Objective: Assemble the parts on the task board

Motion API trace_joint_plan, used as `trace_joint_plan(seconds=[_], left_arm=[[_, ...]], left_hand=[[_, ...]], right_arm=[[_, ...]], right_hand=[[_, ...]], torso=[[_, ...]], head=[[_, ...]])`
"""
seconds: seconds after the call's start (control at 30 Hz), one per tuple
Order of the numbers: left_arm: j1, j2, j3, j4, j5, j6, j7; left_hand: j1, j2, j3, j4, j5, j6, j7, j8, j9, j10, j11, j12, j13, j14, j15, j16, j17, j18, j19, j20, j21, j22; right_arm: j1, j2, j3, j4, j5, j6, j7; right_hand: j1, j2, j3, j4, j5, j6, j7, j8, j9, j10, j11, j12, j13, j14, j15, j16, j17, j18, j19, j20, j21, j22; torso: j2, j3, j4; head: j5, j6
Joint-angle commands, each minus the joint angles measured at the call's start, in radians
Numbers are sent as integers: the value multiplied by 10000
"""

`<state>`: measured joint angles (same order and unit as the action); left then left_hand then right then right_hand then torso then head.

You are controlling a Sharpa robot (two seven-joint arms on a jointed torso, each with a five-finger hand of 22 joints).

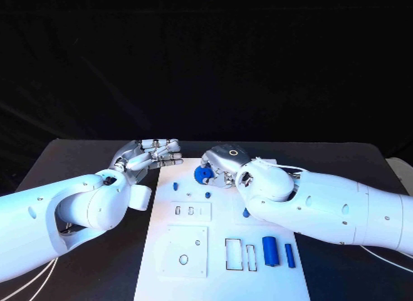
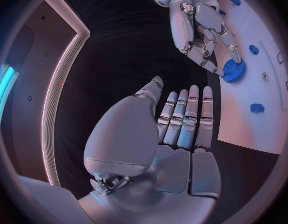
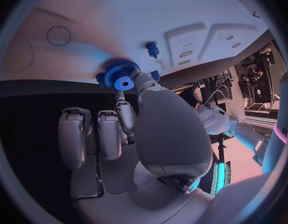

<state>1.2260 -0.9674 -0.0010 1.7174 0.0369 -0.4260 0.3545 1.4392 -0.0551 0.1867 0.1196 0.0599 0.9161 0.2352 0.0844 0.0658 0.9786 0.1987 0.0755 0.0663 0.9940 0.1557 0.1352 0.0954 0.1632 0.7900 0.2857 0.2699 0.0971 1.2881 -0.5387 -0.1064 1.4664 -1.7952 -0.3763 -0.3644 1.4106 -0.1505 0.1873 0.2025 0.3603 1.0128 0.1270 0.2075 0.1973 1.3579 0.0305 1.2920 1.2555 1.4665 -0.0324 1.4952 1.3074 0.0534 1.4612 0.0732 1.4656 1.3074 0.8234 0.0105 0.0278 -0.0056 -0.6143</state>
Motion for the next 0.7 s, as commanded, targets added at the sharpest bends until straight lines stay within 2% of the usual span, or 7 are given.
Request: trace_joint_plan(seconds=[0.03, 0.13, 0.23, 0.37, 0.43, 0.57, 0.7], left_arm=[[15, 16, 8, 14, 4, 79, 74], [15, 15, 8, 15, 4, 82, 68], [15, 13, 8, 13, 4, 82, 64], [15, 10, 8, 11, 4, 84, 55], [15, 7, 8, 9, 4, 83, 48], [15, 1, 8, 3, 4, 78, 42], [15, -3, 8, 1, 4, 77, 40]], left_hand=[[-10, 70, -1, -55, 5, -66, 132, -71, -2, -81, 2, -69, -4, -36, 30, -54, -15, 163, -46, 23, -33, -19], [-10, 70, -1, -55, 5, -66, 132, -71, -2, -81, 2, -69, -4, -36, 30, -54, -15, 163, -46, 23, -33, -19], [-10, 70, -1, -55, 5, -66, 132, -71, -2, -81, 2, -69, -4, -36, 30, -54, -15, 163, -46, 23, -33, -19], [-10, 70, -1, -55, 5, -66, 132, -71, -2, -81, 2, -69, -4, -36, 30, -54, -15, 163, -46, 23, -33, -19], [-10, 70, -1, -55, 5, -66, 132, -71, -2, -81, 2, -69, -4, -36, 30, -54, -15, 163, -46, 23, -33, -19], [-10, 70, -1, -55, 5, -66, 132, -71, -2, -81, 2, -69, -4, -36, 30, -54, -15, 163, -46, 23, -33, -19], [-10, 70, -1, -55, 5, -66, 132, -71, -2, -81, 2, -69, -4, -36, 30, -54, -15, 163, -46, 23, -33, -19]], right_arm=[[-5, 15, -1, -30, -196, -84, -95], [-5, 22, -1, -48, -189, -107, -83], [-5, 26, -1, -59, -160, -92, -75], [-5, 16, -1, -64, -102, 16, -62], [-5, 8, -1, -66, -46, 110, -63], [-5, -4, -1, -74, 40, 239, -77], [-5, -27, -1, -90, 169, 384, -81]], right_hand=[[-246, -67, 36, 54, -283, -415, 57, -356, -175, -96, 151, -178, -172, 696, 56, 35, 987, -170, 73, 64, -9, 1302], [-339, -144, 3, 79, -663, -936, 202, -769, -330, -182, 298, -279, -270, 698, 183, 42, 1003, -171, 71, 171, -21, 1304], [-490, -202, -107, 168, -750, -1075, 233, -938, -383, -210, 334, -309, -300, 699, 227, 46, 1010, -168, 72, 228, -27, 1309], [-819, -221, -339, 400, -724, -886, 236, -957, -366, -186, 349, -273, -262, 703, 252, 61, 1044, -166, 77, 275, -32, 1320], [-1155, -182, -486, 670, -465, -675, 198, -919, -337, -153, 325, -229, -216, 703, 241, 64, 1052, -163, 76, 279, -40, 1322], [-1354, -117, -566, 838, -297, -481, 167, -899, -315, -122, 302, -183, -161, 706, 220, 71, 1070, -163, 80, 269, -43, 1331], [-1436, -46, -580, 855, -175, -308, 128, -862, -292, -63, 270, -102, -69, 713, 196, 86, 1104, -168, 97, 252, -31, 1356]], torso=[[-2, 2, -5], [2, 2, -3], [3, 4, -1], [3, 3, 3], [5, 3, 0], [-1, 4, -4], [-2, 0, -7]], head=[[-6, 13], [-7, 24], [-9, 28], [-10, 33], [-12, 35], [-14, 32], [-19, 25]])
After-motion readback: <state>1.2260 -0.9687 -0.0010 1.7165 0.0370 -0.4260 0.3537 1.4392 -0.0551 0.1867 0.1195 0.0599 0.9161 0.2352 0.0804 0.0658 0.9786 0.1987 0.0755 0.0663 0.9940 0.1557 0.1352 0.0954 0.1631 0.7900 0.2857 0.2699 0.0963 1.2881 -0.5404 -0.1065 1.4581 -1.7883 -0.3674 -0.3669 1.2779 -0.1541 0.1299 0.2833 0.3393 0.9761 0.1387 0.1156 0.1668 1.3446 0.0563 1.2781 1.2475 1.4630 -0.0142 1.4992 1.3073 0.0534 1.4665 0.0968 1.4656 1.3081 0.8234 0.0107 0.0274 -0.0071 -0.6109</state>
